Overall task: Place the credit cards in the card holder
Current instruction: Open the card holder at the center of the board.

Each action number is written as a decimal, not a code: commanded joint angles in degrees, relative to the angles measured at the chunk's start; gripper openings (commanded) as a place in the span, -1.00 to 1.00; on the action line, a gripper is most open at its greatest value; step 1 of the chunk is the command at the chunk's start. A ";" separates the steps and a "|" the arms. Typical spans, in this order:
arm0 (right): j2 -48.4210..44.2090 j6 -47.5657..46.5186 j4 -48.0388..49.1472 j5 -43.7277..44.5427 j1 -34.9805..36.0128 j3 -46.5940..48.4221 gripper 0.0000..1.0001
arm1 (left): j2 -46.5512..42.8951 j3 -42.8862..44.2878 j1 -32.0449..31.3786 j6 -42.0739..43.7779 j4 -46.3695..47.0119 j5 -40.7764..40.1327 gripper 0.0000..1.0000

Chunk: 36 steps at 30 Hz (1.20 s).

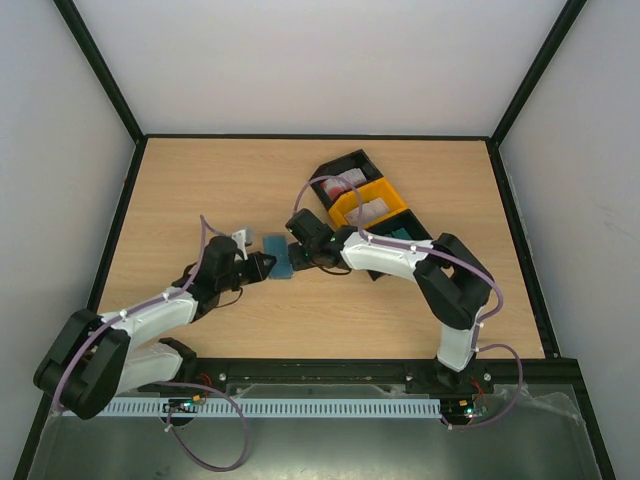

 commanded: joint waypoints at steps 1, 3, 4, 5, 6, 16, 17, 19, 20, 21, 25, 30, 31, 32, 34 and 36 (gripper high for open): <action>-0.45 1.03 -8.01 17.15 -0.77 -1.67 -0.28 | -2.96 2.67 0.24 1.46 2.65 -2.48 -0.95; -0.70 1.26 -8.47 19.14 -0.73 -1.36 -0.32 | -2.91 2.62 0.24 1.57 2.49 -2.50 -0.95; -0.98 1.24 -8.52 19.13 -0.73 -1.16 -0.33 | -2.86 2.70 0.24 1.53 2.49 -2.50 -0.95; -1.42 1.22 -8.25 18.59 -0.77 -1.02 -0.34 | -2.82 2.75 0.24 1.57 2.47 -2.45 -0.95; -2.21 0.98 -7.79 17.30 -0.72 -1.09 -0.33 | -2.82 2.76 0.24 1.62 2.45 -2.34 -0.95; -10.61 1.15 3.09 2.33 -0.98 -5.36 0.02 | -2.65 3.66 0.24 2.37 1.48 -0.79 -0.95; -10.39 1.54 3.64 1.58 -0.99 -5.50 0.02 | -2.72 3.67 0.26 2.38 1.47 -0.60 -0.95; -9.75 2.60 4.29 1.78 -0.99 -5.80 -0.01 | -2.73 3.63 0.24 2.30 1.58 -0.50 -0.95; -9.32 3.21 4.45 2.60 -1.00 -5.88 -0.06 | -2.69 3.47 0.24 2.17 1.72 -0.59 -0.95; -8.83 3.64 4.99 3.36 -1.00 -6.17 -0.11 | -2.54 3.33 0.24 2.20 1.84 -0.69 -0.95; -5.98 3.93 5.93 4.44 -1.00 -6.30 -0.18 | -1.60 3.41 0.24 1.95 2.10 -0.43 -0.95; -4.52 3.70 6.81 5.29 -1.03 -6.78 -0.17 | -1.49 3.33 0.24 1.68 2.29 -0.30 -0.95; -4.42 3.47 7.57 4.37 -0.99 -6.95 -0.18 | -1.42 3.25 0.24 1.48 2.34 -0.23 -0.95; -4.14 3.41 8.32 3.40 -1.06 -7.10 -0.22 | -1.35 3.24 0.24 1.38 2.54 -0.07 -0.95; -3.38 3.47 9.46 1.71 -1.00 -6.97 -0.33 | -1.16 3.24 0.24 1.26 2.68 0.21 -0.95; -2.62 3.61 10.34 0.98 -1.06 -6.84 -0.44 | -1.10 3.13 0.24 1.05 2.70 0.38 -0.95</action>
